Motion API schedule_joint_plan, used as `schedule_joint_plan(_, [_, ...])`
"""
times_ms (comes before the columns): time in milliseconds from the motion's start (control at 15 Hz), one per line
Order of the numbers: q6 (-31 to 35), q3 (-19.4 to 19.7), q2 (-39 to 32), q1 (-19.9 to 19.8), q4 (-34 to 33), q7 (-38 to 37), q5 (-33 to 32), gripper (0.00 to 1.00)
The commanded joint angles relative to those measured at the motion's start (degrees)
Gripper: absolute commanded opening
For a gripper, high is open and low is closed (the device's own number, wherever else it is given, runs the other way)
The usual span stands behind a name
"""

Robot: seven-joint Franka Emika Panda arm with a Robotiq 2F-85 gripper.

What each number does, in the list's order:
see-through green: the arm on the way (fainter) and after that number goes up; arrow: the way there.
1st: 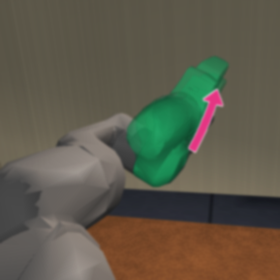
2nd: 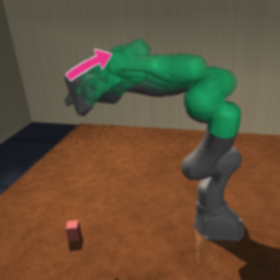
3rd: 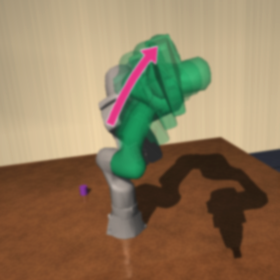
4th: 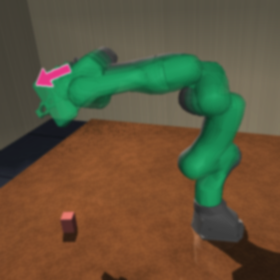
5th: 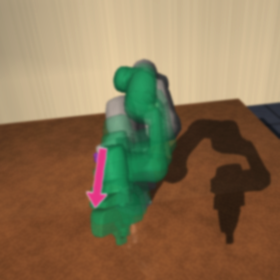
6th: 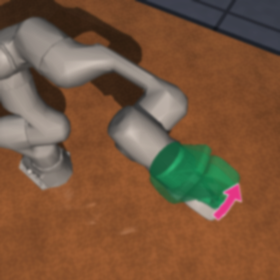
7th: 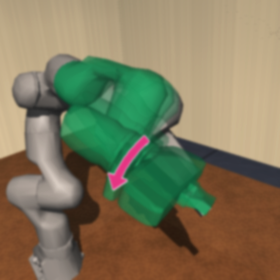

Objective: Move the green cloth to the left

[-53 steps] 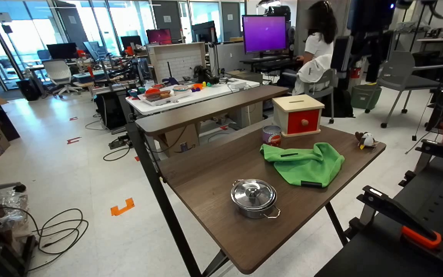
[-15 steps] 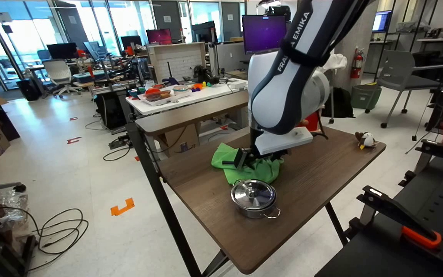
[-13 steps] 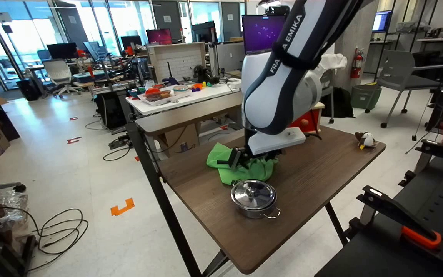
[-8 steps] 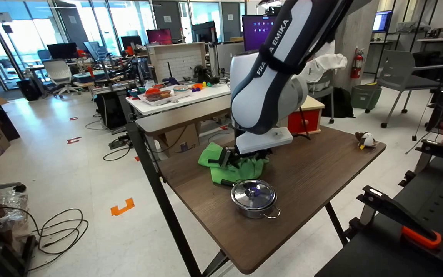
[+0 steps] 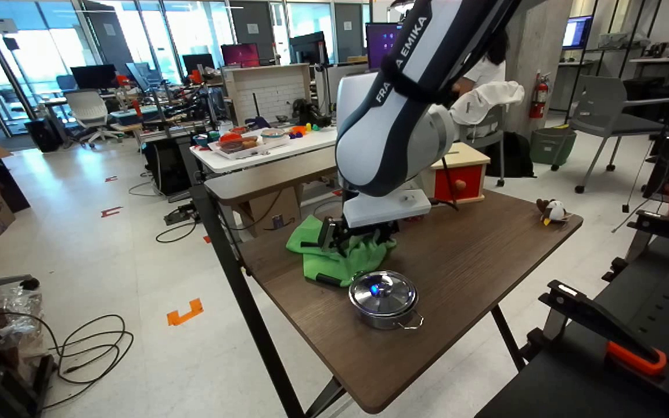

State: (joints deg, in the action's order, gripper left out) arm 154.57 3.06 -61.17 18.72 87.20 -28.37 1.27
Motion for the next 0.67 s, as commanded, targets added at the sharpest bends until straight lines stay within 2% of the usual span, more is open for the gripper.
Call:
schedule_joint_plan(0, [3.0,-0.2,7.3,0.5,8.4,1.1,1.1,1.0])
schedule_joint_plan(200, [8.0,0.3,15.2,1.0,17.4,1.7,0.7,1.0])
schedule_joint_plan(400, [10.3,2.5,21.8,2.0,25.6,6.7,-3.5,1.0])
schedule_joint_plan(467, [7.3,0.9,15.7,0.9,17.3,4.9,-1.1,1.0])
schedule_joint_plan(600, [8.3,1.6,19.4,1.0,21.9,6.4,-2.1,1.0])
